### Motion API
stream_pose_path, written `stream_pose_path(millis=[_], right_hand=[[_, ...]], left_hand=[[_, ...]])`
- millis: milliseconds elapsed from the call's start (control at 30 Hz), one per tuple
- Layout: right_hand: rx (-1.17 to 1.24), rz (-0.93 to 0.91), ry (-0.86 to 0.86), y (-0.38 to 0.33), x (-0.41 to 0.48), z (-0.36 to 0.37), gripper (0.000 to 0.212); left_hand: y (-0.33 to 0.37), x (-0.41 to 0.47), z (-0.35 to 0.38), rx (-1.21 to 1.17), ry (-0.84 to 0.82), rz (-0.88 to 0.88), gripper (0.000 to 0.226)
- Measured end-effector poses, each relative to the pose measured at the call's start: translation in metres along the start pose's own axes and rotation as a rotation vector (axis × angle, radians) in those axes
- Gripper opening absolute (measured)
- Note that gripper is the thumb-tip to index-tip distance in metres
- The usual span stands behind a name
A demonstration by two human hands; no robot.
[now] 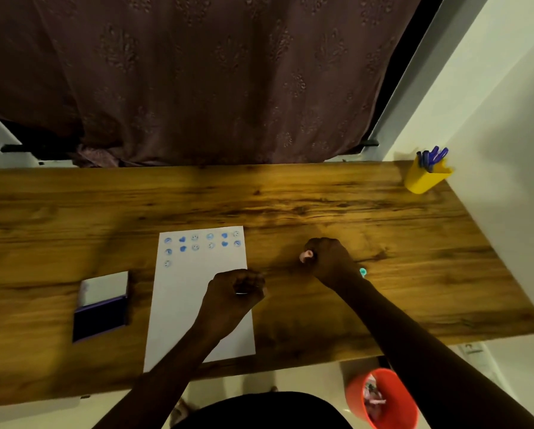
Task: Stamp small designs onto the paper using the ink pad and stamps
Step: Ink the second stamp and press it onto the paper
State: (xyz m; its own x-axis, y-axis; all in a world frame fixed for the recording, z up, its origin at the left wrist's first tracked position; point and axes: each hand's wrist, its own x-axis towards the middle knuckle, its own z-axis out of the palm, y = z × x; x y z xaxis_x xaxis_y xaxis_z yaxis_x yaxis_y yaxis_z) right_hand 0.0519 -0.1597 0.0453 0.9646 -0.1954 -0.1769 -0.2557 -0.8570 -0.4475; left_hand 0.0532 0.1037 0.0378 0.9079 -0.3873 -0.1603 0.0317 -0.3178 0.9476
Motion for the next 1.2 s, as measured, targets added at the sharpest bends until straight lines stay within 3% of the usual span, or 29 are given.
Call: stream_pose_path(millis=[100,300,433,600,733,1067,1133,1200], right_hand=[[-0.026,0.007,-0.04,0.002,0.006,-0.001,0.004],[-0.064,-0.018,-0.068,0.01,0.008,0.001,0.015],[-0.019,0.003,-0.064,0.022,0.006,-0.015,0.04],[-0.246,-0.037,-0.067,0.057,-0.018,-0.049,0.052],[-0.507,-0.137,-0.096,0.076,-0.041,-0.055,0.047],[-0.668,-0.33,-0.004,0.071,-0.049,-0.036,0.023],[-0.584,-0.334,0.046,0.065,-0.048,-0.033,0.023],[-0.28,-0.248,0.057,0.051,-0.051,-0.032,0.024]], left_hand=[[0.0,0.0,0.005,0.013,-0.001,0.001,0.022],[0.001,0.0,0.012,0.033,-0.004,-0.006,0.021],[0.005,0.002,0.016,0.049,0.001,0.001,0.021],[0.011,0.004,0.027,0.053,-0.005,-0.017,0.02],[0.014,0.002,0.04,0.071,-0.006,-0.021,0.019],[0.019,-0.007,0.058,0.087,-0.035,-0.007,0.018],[0.019,-0.009,0.055,0.071,-0.014,-0.029,0.019],[0.02,-0.01,0.052,0.023,-0.009,-0.055,0.024]])
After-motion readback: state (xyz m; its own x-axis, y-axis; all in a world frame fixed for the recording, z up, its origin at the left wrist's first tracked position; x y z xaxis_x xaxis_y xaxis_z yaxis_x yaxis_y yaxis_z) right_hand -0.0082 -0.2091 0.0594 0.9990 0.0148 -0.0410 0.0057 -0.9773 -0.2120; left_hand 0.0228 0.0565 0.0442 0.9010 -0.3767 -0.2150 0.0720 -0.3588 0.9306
